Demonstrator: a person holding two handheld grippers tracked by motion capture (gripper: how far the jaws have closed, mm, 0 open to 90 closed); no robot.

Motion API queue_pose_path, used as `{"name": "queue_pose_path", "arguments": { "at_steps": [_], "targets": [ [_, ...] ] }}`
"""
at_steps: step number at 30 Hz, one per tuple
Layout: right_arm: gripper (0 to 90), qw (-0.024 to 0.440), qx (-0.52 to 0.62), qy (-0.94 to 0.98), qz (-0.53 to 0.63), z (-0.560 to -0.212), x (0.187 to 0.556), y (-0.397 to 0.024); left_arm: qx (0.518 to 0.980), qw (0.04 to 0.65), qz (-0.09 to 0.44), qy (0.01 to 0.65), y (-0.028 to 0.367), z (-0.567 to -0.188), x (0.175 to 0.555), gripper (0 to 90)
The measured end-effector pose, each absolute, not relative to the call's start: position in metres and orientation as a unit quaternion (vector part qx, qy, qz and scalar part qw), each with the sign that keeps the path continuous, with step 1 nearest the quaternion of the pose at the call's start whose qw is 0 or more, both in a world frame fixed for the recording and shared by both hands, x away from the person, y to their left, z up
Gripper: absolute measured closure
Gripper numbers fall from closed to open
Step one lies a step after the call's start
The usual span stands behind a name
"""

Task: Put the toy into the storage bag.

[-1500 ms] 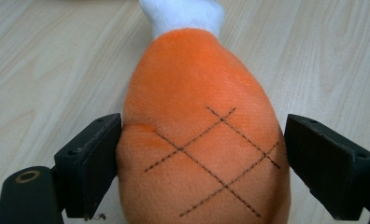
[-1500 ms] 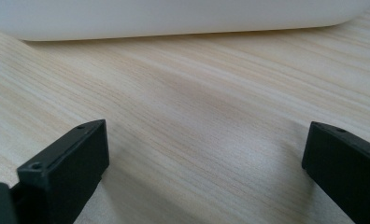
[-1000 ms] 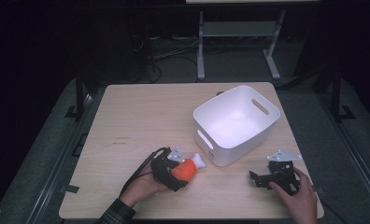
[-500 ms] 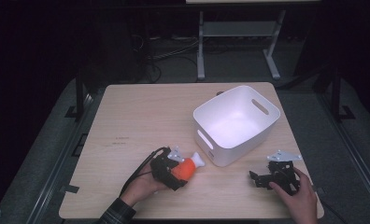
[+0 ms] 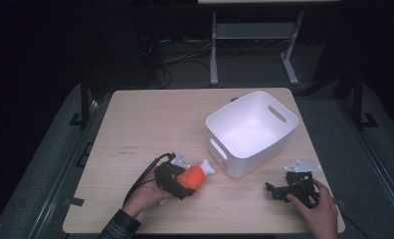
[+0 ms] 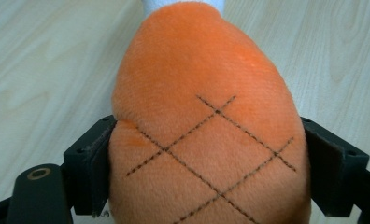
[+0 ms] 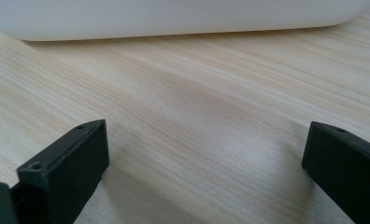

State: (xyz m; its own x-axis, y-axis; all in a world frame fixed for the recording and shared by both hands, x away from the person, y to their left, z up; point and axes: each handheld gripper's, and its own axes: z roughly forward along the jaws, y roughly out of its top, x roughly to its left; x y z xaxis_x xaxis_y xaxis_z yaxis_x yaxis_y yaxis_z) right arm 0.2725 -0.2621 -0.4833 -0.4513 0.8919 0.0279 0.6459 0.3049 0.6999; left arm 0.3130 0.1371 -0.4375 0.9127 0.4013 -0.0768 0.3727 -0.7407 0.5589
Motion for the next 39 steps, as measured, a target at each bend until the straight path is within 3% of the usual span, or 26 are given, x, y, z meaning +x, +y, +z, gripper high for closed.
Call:
{"name": "queue_pose_path", "arguments": {
  "at_steps": [39],
  "targets": [
    [0.2,0.187,0.489,0.786,0.329,-0.483,0.273,-0.262,0.916,0.349,0.031,0.196,0.154,-0.376,0.325,16.2]
  ]
}}
